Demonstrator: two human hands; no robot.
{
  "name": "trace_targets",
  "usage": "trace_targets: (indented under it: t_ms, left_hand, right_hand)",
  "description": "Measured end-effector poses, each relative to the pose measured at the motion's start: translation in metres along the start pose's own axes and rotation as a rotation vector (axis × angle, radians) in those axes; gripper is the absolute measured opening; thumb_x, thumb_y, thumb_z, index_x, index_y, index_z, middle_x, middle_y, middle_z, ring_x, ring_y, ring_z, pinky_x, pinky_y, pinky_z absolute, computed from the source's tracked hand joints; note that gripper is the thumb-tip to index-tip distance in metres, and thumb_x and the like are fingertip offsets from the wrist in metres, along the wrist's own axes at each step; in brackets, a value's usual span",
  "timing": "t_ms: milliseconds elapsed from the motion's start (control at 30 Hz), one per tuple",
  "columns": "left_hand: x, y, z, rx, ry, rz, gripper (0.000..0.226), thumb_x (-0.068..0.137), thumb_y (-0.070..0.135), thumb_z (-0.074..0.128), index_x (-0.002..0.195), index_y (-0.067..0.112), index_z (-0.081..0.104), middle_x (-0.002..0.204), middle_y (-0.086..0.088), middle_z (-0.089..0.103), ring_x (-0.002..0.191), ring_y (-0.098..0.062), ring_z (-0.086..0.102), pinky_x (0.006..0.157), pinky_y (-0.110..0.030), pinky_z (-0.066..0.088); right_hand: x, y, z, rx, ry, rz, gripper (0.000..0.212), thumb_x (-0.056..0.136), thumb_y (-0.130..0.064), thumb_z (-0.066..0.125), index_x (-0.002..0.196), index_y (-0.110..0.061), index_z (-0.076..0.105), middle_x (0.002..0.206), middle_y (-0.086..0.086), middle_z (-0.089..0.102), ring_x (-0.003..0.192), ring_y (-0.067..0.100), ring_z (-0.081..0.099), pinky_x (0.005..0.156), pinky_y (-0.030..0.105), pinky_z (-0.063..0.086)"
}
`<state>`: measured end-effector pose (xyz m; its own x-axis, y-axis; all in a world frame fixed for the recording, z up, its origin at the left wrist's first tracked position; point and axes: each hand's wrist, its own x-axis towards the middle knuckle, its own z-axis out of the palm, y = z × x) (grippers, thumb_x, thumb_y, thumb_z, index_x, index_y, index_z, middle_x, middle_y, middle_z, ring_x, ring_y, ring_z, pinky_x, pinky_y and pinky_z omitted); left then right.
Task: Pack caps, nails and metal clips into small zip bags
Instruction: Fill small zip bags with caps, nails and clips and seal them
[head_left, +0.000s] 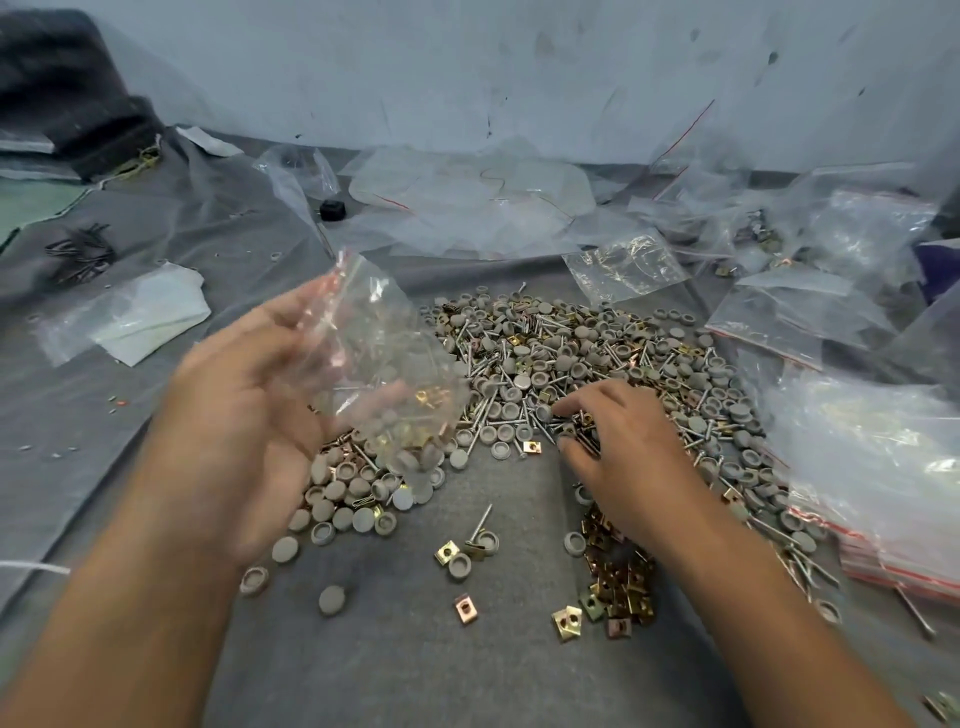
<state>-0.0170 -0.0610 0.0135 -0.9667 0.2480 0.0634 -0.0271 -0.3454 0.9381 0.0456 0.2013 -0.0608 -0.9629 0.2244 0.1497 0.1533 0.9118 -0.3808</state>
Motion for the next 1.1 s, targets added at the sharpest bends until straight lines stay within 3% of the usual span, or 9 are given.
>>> trace_targets:
  t_ms: [67,133,200,300,400,700,833,967,1100]
  left_hand:
    - [-0.006,0.0,0.003,0.299,0.131,0.163,0.03,0.089,0.013,0.062,0.102,0.035,0.076,0.092,0.015,0.074,0.071,0.0,0.068,0.068,-0.027,0.061]
    - [-0.012,-0.005,0.004,0.665,0.176,0.329,0.031,0.094,0.015,0.064,0.103,0.043,0.072,0.086,0.014,0.071,0.054,0.001,0.057,0.046,-0.01,0.044]
    - [-0.015,-0.009,0.004,0.893,0.161,0.417,0.03,0.095,0.015,0.063,0.103,0.044,0.07,0.08,0.018,0.065,0.057,0.0,0.054,0.049,-0.012,0.04]
    - [-0.017,-0.013,0.007,1.026,0.11,0.472,0.032,0.091,0.012,0.065,0.105,0.04,0.071,0.091,0.023,0.063,0.08,-0.002,0.06,0.066,-0.016,0.045]
    - [-0.019,-0.018,0.012,1.142,0.033,0.476,0.028,0.086,0.017,0.068,0.109,0.033,0.073,0.094,0.025,0.061,0.085,0.002,0.059,0.073,-0.006,0.041]
    - [-0.012,-0.037,0.022,1.287,-0.072,0.363,0.058,0.077,0.03,0.082,0.131,0.036,0.06,0.105,0.026,0.047,0.081,0.006,0.05,0.071,-0.008,0.035]
    - [-0.009,-0.039,0.03,1.278,-0.065,0.348,0.059,0.079,0.032,0.078,0.134,0.037,0.057,0.1,0.027,0.04,0.083,0.009,0.047,0.07,-0.01,0.033]
    - [-0.007,-0.042,0.033,1.27,-0.08,0.326,0.058,0.08,0.03,0.077,0.135,0.037,0.057,0.098,0.03,0.038,0.082,0.008,0.048,0.07,-0.011,0.034]
    - [-0.005,-0.044,0.03,1.255,-0.075,0.331,0.057,0.079,0.028,0.078,0.133,0.035,0.059,0.1,0.031,0.041,0.084,0.007,0.05,0.073,-0.007,0.035]
  right_hand:
    - [0.004,-0.003,0.004,-0.002,0.024,-0.027,0.027,0.098,-0.037,0.061,0.125,-0.04,0.06,0.128,-0.017,0.051,0.127,0.006,0.036,0.107,0.027,0.028]
    - [0.009,-0.008,0.008,0.013,0.072,-0.065,0.025,0.099,-0.036,0.06,0.124,-0.037,0.064,0.121,-0.017,0.054,0.122,0.006,0.039,0.103,0.025,0.03]
    - [0.013,-0.015,0.013,0.007,0.125,-0.119,0.023,0.1,-0.035,0.059,0.122,-0.032,0.067,0.116,-0.013,0.059,0.117,0.009,0.045,0.1,0.026,0.034]
    - [0.019,-0.023,0.017,-0.031,0.15,-0.16,0.02,0.099,-0.034,0.061,0.116,-0.029,0.071,0.112,-0.01,0.064,0.11,0.013,0.05,0.101,0.032,0.039]
    - [0.022,-0.024,0.016,-0.073,0.141,-0.143,0.015,0.097,-0.035,0.064,0.11,-0.033,0.07,0.112,-0.014,0.068,0.104,0.013,0.049,0.094,0.035,0.042]
    - [0.023,-0.022,0.014,-0.132,0.035,-0.155,0.034,0.093,-0.045,0.066,0.125,-0.042,0.056,0.122,-0.021,0.061,0.108,0.008,0.045,0.092,0.03,0.042]
    - [0.021,-0.024,0.02,-0.137,0.1,-0.166,0.023,0.093,-0.031,0.067,0.116,-0.034,0.063,0.107,-0.016,0.068,0.094,0.01,0.047,0.076,0.028,0.04]
    - [0.021,-0.022,0.023,-0.019,0.173,-0.162,0.016,0.092,-0.019,0.068,0.106,-0.023,0.073,0.098,-0.01,0.07,0.092,0.012,0.055,0.08,0.028,0.048]
    - [0.021,-0.021,0.021,0.007,0.164,-0.133,0.008,0.092,-0.019,0.067,0.099,-0.023,0.067,0.093,-0.011,0.062,0.09,0.011,0.054,0.077,0.027,0.047]
